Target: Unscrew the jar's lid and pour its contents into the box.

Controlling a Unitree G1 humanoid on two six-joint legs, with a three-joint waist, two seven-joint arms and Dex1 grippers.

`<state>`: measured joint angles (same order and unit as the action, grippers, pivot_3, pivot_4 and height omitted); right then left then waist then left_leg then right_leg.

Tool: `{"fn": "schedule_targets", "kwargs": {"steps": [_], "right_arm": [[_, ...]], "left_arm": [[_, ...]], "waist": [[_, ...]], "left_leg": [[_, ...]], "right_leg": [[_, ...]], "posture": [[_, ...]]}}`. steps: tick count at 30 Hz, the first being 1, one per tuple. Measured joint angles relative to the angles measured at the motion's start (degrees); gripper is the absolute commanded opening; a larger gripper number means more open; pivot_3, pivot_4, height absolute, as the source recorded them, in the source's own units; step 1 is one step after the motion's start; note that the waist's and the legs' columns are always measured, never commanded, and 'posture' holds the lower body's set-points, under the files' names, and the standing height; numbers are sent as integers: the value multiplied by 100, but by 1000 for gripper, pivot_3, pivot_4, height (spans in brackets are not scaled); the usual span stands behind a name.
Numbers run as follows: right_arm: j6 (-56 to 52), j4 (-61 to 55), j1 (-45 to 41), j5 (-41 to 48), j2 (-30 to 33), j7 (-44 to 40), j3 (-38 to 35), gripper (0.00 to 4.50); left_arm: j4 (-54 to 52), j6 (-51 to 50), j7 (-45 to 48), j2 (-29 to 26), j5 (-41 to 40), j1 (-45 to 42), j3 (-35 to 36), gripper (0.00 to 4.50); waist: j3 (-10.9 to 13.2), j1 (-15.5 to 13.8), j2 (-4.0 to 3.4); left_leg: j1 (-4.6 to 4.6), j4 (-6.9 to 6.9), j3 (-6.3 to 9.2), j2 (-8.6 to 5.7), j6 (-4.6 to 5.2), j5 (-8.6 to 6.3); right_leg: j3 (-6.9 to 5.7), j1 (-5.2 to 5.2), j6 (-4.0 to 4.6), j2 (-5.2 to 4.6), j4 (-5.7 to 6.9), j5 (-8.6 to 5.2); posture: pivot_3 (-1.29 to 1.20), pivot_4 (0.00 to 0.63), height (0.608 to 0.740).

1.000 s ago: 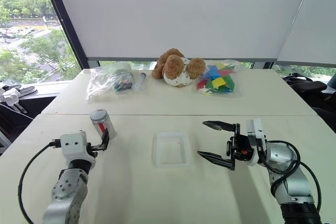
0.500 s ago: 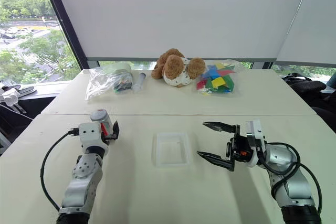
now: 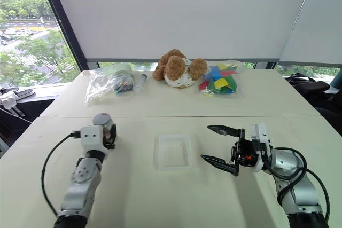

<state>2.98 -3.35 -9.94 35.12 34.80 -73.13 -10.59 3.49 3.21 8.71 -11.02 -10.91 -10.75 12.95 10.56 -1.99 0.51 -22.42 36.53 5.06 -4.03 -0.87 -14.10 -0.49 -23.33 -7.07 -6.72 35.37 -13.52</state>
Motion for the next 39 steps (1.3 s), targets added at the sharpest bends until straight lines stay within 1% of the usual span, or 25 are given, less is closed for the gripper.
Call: {"fn": "schedule_targets", "kwargs": {"steps": [1,3,5,6,7,9,11,13,15,18,20,27,39], "right_arm": [[-6,-14,21,0,0,24,-5,4500],[-116,-197,38,13,14,131,-10,4500],[-483,-542,-22,126,22,409,17,4500],[-803,-821,-210,245,27,631,83,4500],[-1147,-1127,-472,360,34,887,160,4500],[-1790,-1572,-954,548,35,1374,384,4500],[-2391,-1863,-1323,788,-31,1727,641,4500],[-2943,-1905,-1748,836,-194,2039,1066,4500],[-3167,-1891,-1938,816,-291,2187,1288,4500],[-3522,-1747,-2651,605,-728,2579,1713,4500],[-3614,-1699,-2885,510,-869,2692,1851,4500],[-4215,-1494,-3169,411,-1079,2810,2105,4500],[-4371,-1300,-3308,29,-1066,2446,2365,4500]], "left_arm": [[-114,15,412,-230,-360,49,146,2139],[-476,-209,1460,-973,-1069,155,250,2139],[-837,-748,2482,-1738,-1718,153,272,2139],[-1006,-1109,2999,-2197,-2006,103,209,2139],[-1185,-1398,3415,-2464,-2215,-26,120,2139],[-1501,-1703,3965,-2739,-2383,-230,-195,2139],[-1714,-1918,4380,-2804,-2470,-346,-559,2139],[-1723,-2076,4646,-2801,-2462,-462,-909,2139],[-1717,-2141,4718,-2764,-2447,-557,-1025,2139],[-1695,-2155,4792,-2564,-2309,-852,-1281,2139],[-1695,-2154,4829,-2462,-2227,-940,-1437,2139],[-1699,-2153,4840,-2230,-1985,-961,-1666,2139],[-1723,-2158,4807,-2057,-1847,-957,-1670,2139]], "waist": [[0,-6,0],[1,-2,-3],[1,-7,-5],[4,3,-11],[3,3,-19],[1,-4,-17],[1,-6,-15],[3,14,-13],[4,30,-11],[4,130,-11],[4,143,-10],[4,170,-11],[4,264,-11]], "left_leg": [[-1,0,0,0,0,0],[-3,1,-1,1,0,0],[-4,2,-1,0,0,0],[-4,4,-4,0,1,0],[-3,4,-5,-2,2,1],[-3,5,-3,-1,2,0],[-3,0,-3,-1,3,0],[-7,-9,-5,-1,4,0],[-9,-11,-4,0,4,0],[-8,-15,-5,-1,4,1],[-8,-18,-5,-2,4,1],[-8,-26,-4,-3,5,1],[-7,-26,-4,-3,5,2]], "right_leg": [[0,-1,2,0,0,1],[1,-2,13,-1,-1,-3],[4,-2,28,-1,-1,-10],[9,-4,32,-2,-1,-8],[11,-3,34,-3,-3,-7],[12,-1,35,-3,-5,-7],[12,-3,35,-2,-8,-8],[13,-14,35,-2,-8,-7],[13,-18,32,0,-7,-5],[13,-20,14,0,-4,5],[13,-20,13,0,-5,6],[13,-28,11,1,2,7],[13,-27,10,3,4,7]], "posture": [[0,150,740],[0,150,740],[0,150,740],[0,150,740],[0,150,740],[0,150,740],[0,150,740],[0,150,740],[0,150,740],[0,150,740],[0,150,740],[0,150,740],[0,150,740]]}}
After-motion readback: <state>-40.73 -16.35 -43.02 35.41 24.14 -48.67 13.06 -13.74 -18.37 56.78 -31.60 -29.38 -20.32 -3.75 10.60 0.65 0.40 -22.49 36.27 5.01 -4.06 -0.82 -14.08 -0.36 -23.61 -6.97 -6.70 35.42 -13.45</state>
